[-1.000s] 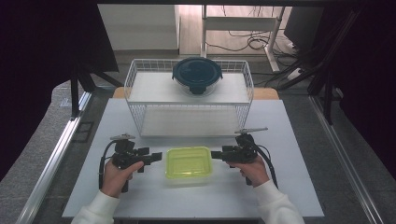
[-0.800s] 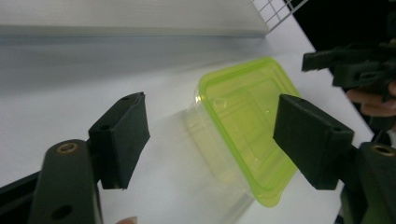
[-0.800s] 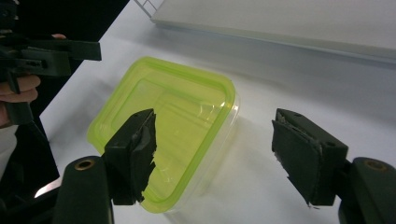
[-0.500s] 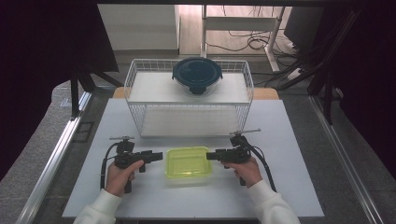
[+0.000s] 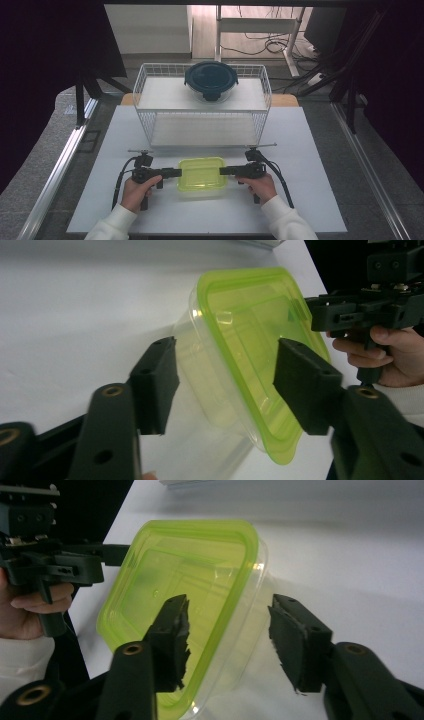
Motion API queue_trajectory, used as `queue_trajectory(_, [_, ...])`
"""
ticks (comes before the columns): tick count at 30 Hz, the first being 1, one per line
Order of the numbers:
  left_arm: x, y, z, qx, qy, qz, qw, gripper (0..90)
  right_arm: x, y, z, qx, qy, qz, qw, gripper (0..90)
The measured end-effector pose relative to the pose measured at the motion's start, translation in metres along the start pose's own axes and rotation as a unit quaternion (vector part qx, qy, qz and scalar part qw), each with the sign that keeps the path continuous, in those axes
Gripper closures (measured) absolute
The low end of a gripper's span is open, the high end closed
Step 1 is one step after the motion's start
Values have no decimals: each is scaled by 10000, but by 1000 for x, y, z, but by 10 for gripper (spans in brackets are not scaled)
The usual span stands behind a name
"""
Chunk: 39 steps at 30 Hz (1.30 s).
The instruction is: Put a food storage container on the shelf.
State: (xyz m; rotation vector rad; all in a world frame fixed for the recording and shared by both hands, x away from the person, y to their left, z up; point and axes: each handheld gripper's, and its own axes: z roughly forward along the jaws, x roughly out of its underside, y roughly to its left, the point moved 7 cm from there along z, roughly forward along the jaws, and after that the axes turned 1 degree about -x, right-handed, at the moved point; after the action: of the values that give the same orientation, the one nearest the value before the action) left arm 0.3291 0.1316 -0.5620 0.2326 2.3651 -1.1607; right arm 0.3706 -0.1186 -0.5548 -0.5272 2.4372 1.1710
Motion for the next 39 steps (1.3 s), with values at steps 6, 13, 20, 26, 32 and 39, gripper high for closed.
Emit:
queue_trajectory(6, [4, 1, 5, 216, 85, -197, 9995, 513, 2, 2, -1, -286, 22, 227, 9993, 626])
queue_trajectory(13, [7, 0, 9, 216, 204, -297, 9991, 678, 5, 3, 1, -339, 93, 294, 9989, 733])
queue_trajectory(20, [5, -4, 5, 248, 41, -341, 9991, 737, 3, 7, -3, -363, 13, 274, 9990, 767])
queue_trajectory(26, [4, -11, 2, 250, -53, -259, 9993, 747, 3, 9, -6, -302, -20, 172, 9994, 776])
queue_trajectory(32, [1, -19, -3, 283, -129, -124, 9994, 747, -1, 14, -12, -283, -100, 28, 9995, 776])
queue_trajectory(39, [-6, -35, -15, 219, -322, 175, 9991, 752, -8, 32, -27, -186, -303, -370, 9987, 776])
